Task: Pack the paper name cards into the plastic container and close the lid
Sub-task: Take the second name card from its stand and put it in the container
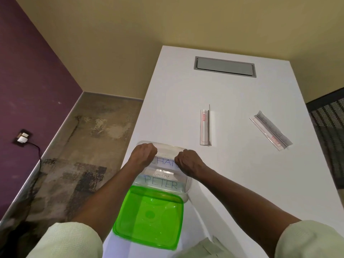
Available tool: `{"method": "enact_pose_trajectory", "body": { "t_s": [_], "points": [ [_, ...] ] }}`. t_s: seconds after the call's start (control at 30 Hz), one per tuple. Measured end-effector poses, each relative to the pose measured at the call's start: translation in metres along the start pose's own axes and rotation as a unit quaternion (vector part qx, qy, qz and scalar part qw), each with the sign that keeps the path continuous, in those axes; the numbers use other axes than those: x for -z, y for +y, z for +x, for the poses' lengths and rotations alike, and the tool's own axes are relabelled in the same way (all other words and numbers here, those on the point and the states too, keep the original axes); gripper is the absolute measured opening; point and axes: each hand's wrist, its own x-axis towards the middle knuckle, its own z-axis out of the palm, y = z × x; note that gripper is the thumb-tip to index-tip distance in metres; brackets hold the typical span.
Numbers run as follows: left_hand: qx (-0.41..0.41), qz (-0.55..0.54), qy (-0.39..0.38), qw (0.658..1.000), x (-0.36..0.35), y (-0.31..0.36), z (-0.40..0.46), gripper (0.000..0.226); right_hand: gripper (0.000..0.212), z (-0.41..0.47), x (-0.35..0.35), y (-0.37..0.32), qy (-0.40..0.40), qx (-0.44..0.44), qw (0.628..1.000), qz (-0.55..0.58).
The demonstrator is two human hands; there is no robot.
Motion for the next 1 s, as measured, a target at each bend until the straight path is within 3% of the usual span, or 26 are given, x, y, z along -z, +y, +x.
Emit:
{"method": "enact_pose_trajectory", "body": {
  "t_s": [0.23, 0.3, 0.5, 0.63, 0.8, 1.0],
  "points": [
    [-0.027, -0.028, -0.001, 0.999, 0.002, -0.001, -0.002, 0.015, 0.034, 0.006, -0.006, -0.004, -0.008, 0.008, 1.0, -0.007],
    [-0.027, -0.032, 0.013, 0.999, -0.001, -0.003, -0.003, 0.028, 0.033, 0.007, -0.008, -0.005, -0.017, 0.012, 1.0, -0.009],
    [-0.009, -0.061, -0.023, 0.998, -0.012, -0.002, 0.002, 0.017, 0.028, 0.006, -0.011, -0.006, -0.021, 0.006, 1.0, -0.017],
    [-0.008, -0.038, -0.011, 0.999, -0.011, -0.002, -0.004, 0.024, 0.03, 0.007, -0.013, -0.007, -0.009, 0.003, 1.0, -0.003],
    [0.031, -0.122, 0.02, 0.992, -0.019, -0.003, 0.001, 0.017, 0.03, 0.004, -0.011, -0.009, 0.008, -0.013, 1.0, 0.02],
    [0.039, -0.09, 0.026, 0.995, -0.008, -0.007, -0.003, 0.019, 0.027, -0.002, -0.002, -0.008, 0.046, -0.016, 0.995, 0.083]
  ]
}}
